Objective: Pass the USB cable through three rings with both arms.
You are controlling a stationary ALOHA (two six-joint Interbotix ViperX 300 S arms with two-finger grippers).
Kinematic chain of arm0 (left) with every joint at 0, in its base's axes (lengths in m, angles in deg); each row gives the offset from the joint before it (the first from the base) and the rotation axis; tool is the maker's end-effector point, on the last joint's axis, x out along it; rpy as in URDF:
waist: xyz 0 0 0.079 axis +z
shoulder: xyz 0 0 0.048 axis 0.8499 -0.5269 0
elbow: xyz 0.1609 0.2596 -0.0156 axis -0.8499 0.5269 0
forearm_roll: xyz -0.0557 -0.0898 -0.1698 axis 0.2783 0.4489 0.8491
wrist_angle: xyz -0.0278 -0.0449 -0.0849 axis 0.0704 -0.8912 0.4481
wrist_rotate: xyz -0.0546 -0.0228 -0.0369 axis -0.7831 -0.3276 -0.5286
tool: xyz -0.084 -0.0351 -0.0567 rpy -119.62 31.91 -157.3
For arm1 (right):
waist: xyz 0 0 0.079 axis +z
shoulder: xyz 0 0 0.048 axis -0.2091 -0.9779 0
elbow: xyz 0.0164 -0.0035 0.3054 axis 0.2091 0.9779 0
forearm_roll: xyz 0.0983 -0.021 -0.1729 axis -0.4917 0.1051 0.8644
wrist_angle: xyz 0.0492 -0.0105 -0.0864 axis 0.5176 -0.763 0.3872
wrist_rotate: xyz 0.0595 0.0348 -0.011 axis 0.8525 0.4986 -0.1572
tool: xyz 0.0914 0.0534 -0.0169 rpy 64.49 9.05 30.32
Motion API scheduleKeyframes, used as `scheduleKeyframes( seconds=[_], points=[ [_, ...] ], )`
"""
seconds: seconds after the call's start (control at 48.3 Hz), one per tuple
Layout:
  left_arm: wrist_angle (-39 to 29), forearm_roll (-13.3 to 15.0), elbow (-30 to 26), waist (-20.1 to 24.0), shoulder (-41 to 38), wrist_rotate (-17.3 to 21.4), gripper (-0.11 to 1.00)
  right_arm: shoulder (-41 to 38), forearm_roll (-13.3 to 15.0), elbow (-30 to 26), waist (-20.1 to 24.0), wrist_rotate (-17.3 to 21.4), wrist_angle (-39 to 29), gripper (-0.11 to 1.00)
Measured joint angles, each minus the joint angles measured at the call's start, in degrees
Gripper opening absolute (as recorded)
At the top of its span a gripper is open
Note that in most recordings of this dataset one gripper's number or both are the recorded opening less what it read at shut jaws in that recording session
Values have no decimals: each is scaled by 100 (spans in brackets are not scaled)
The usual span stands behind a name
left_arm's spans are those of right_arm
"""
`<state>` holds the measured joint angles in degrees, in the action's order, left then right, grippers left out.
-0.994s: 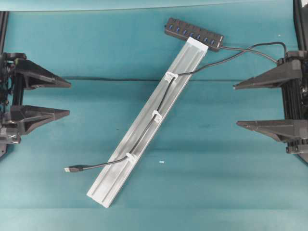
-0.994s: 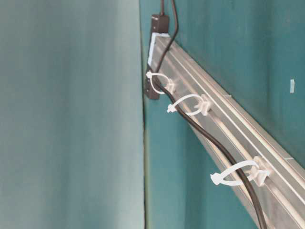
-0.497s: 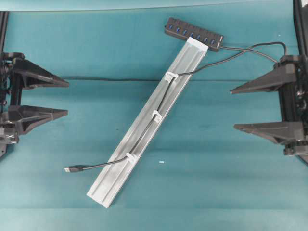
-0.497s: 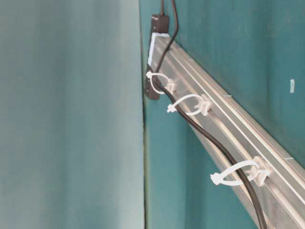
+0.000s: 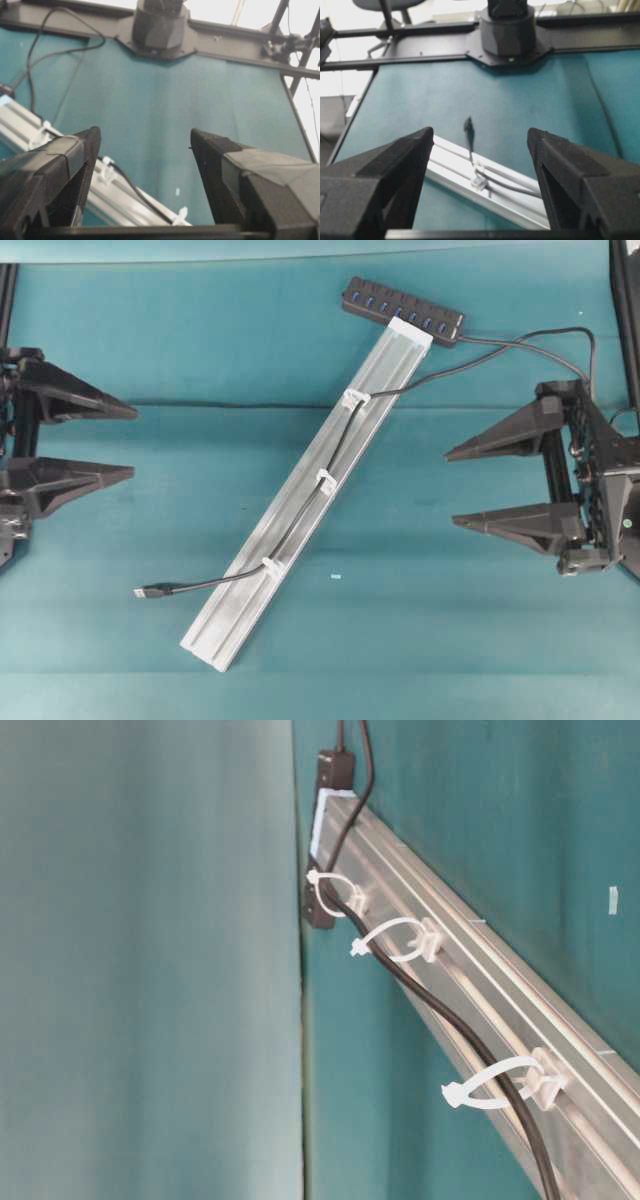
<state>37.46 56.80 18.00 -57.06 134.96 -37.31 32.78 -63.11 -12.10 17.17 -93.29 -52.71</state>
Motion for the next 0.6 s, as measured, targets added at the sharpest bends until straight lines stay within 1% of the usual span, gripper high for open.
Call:
scheduleKeyframes(
  seconds=[0.331,0.373,0.539,0.601],
  points=[
    [0,0,53,0,202,-18,80,70,0,0,0,9,-35,79],
    [0,9,53,-18,229,-70,80,97,0,0,0,9,-35,79],
    [-53,9,158,-343,352,-18,80,246,0,9,0,9,-62,78],
    [-149,0,211,-387,396,-53,80,308,0,35,0,9,-105,78]
  ],
)
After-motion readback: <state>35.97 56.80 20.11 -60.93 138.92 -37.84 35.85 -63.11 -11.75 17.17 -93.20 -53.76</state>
